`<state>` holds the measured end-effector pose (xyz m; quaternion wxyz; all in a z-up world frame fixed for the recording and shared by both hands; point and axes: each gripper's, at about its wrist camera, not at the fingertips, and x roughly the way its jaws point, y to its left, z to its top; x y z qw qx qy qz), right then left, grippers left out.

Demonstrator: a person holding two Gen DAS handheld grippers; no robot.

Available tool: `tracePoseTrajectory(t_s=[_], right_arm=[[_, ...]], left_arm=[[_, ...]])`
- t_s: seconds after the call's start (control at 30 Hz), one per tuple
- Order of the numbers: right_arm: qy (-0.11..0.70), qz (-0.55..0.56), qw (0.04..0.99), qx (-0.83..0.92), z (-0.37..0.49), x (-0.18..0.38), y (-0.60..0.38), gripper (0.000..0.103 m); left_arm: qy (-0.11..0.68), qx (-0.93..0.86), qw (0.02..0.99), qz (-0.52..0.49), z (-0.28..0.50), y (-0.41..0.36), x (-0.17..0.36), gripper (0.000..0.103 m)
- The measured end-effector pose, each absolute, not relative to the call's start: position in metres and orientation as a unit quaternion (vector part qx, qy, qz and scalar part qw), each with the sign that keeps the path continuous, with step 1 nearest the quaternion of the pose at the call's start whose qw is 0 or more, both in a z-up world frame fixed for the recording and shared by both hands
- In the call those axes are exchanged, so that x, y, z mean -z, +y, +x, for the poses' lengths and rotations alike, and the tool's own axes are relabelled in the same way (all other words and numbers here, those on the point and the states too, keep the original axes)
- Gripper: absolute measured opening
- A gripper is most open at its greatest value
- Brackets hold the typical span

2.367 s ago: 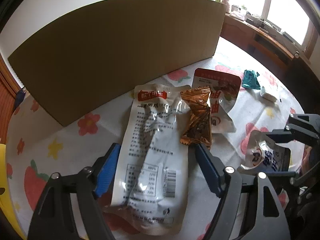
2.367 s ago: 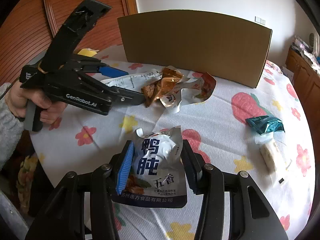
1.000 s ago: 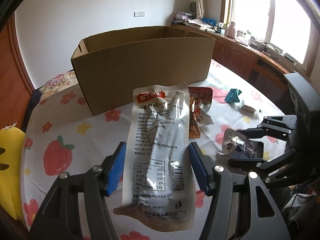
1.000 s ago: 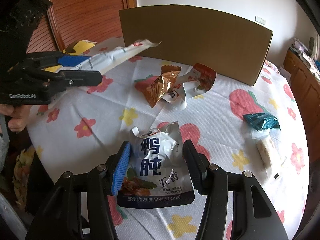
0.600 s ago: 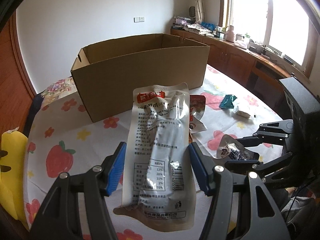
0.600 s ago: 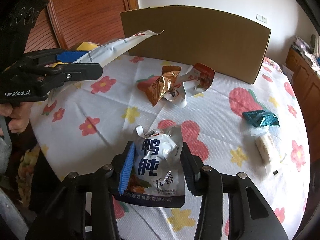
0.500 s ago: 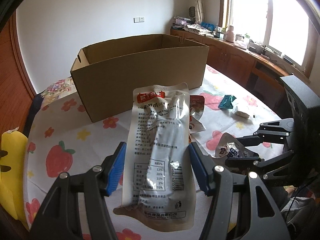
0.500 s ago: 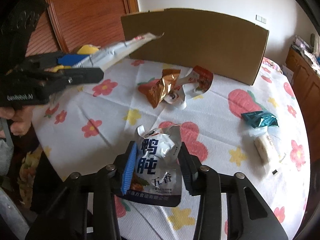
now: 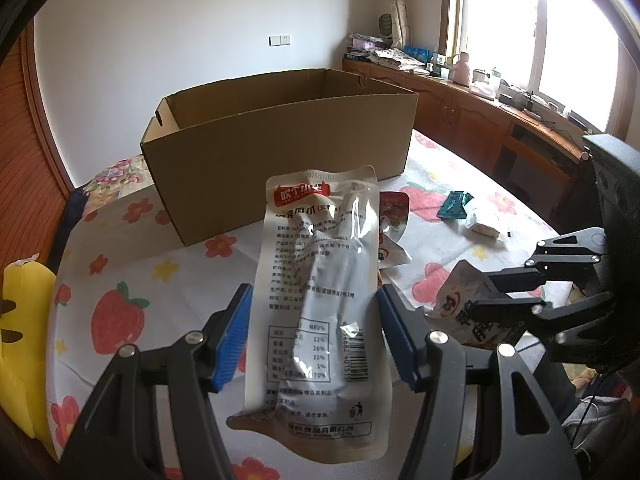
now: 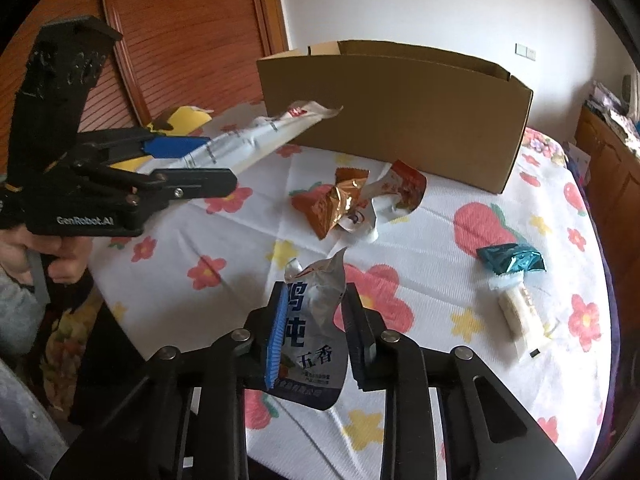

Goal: Organize snacks
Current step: 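Carry both packs over the cardboard box and open both tools to drop them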

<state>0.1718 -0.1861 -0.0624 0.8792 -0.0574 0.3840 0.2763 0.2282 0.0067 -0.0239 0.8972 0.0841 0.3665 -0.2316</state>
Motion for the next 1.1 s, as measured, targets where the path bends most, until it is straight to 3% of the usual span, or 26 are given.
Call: tracePoseTrajectory(t_s=[0.1,0.53,1.1], right_arm=[[0.381,-0.052,0.879,-0.281,0.172,0.056,-0.188,0.013],[0.371,-0.063,0.880,-0.291,0.165,0.045,-0.178,0.006],[0.325,-0.099,0.899,-0.276,0.180,-0.007,-0.190,0.006]], left_arm=[[0.364,0.230,0.899,0.083,0.228,0.006,0.021,0.062],[0.356,0.227,0.903,0.078,0.226,0.010,0.016,0.062],[0.313,0.221,0.921,0.069,0.235,0.006,-0.023,0.062]])
